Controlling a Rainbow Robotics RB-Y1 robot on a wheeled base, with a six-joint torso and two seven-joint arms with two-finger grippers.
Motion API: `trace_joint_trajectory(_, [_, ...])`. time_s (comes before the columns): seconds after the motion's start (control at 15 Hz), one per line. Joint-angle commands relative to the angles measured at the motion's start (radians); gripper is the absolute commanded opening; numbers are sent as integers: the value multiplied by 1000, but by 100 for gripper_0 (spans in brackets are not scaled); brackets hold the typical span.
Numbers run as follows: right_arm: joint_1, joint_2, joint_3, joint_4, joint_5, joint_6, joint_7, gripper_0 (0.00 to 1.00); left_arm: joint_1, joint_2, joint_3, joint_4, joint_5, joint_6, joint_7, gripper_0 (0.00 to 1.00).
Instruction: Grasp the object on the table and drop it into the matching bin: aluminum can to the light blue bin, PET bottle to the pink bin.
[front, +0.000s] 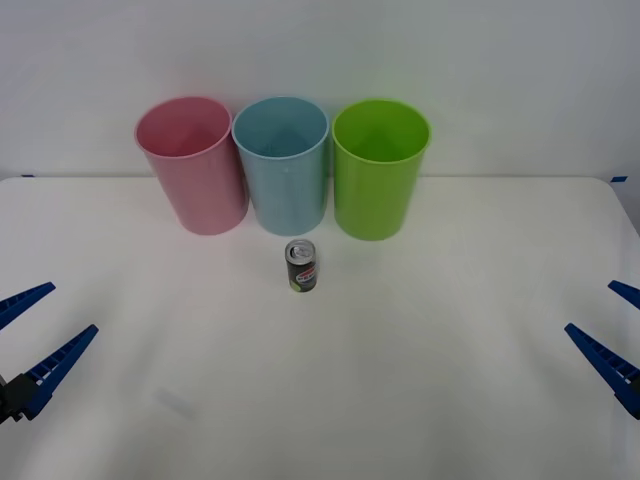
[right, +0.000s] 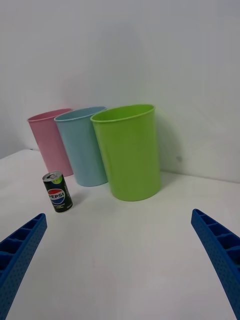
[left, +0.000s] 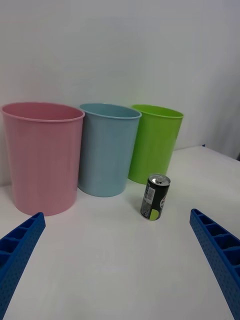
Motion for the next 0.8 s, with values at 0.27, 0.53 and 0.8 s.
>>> trace_joint_trajectory(0.27, [-7, 13, 11, 12, 2, 4, 0, 100, 0, 0, 0, 0, 0, 0, 0, 100])
trace_joint_trajectory(0.53, [-16, 13, 54, 14, 5, 24, 6, 100, 0, 0, 0, 0, 0, 0, 0, 100])
trace_joint_trajectory(0.8, [-22, 13, 157, 15, 5, 110, 24, 100, 0, 0, 0, 0, 0, 0, 0, 100])
